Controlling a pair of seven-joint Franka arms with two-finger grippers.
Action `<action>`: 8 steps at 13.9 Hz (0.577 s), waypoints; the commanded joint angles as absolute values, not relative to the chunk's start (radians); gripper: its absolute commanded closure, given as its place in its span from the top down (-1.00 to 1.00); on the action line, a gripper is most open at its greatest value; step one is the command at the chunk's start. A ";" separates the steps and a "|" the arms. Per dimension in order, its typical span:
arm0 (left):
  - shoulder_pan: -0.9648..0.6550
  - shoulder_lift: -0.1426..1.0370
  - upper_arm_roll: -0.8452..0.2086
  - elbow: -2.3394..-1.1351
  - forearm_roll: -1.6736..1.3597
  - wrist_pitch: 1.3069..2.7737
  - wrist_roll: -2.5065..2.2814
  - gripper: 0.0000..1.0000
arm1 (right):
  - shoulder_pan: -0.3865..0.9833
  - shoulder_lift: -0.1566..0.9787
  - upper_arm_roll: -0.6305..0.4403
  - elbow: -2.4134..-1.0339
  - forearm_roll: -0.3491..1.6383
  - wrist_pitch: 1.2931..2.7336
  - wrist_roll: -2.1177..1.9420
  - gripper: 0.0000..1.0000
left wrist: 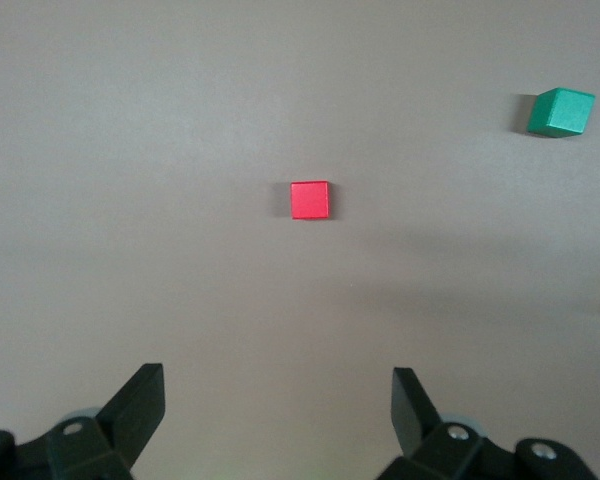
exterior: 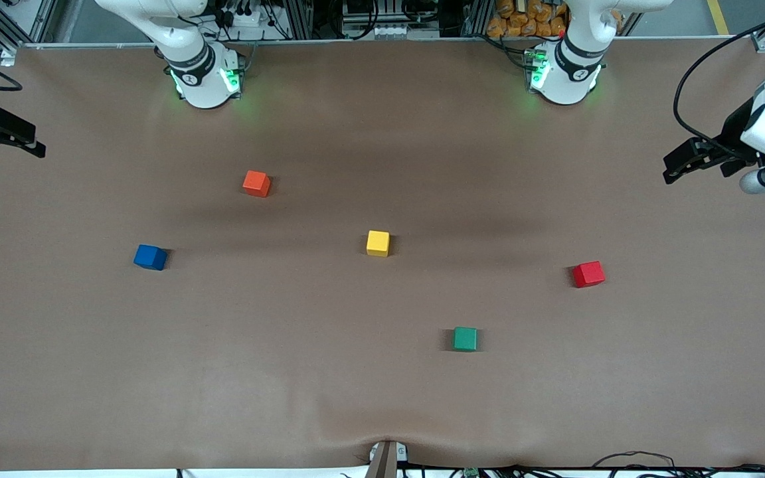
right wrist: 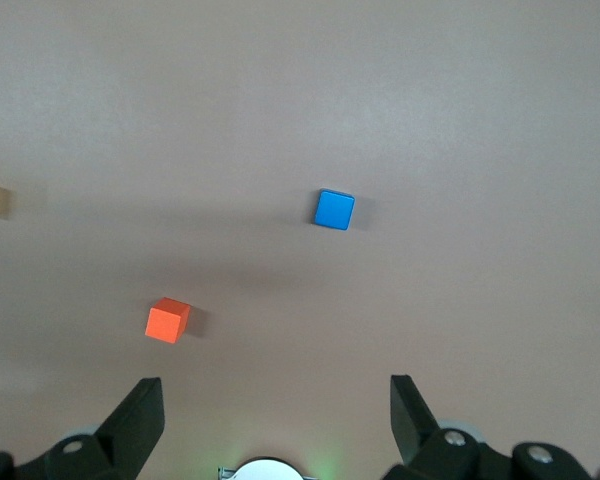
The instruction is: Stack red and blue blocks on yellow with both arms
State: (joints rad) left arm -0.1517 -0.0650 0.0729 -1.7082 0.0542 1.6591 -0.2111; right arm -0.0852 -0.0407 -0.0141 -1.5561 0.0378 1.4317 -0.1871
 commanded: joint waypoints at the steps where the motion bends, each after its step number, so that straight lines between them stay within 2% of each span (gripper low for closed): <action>1: -0.155 -0.049 0.081 -1.675 0.051 1.629 -0.187 1.00 | -0.107 -0.060 -0.003 -1.569 0.048 1.430 -0.193 1.00; 8: -0.155 -0.032 0.081 -1.655 0.052 1.598 -0.184 1.00 | -0.107 -0.060 -0.003 -1.569 0.049 1.430 -0.193 1.00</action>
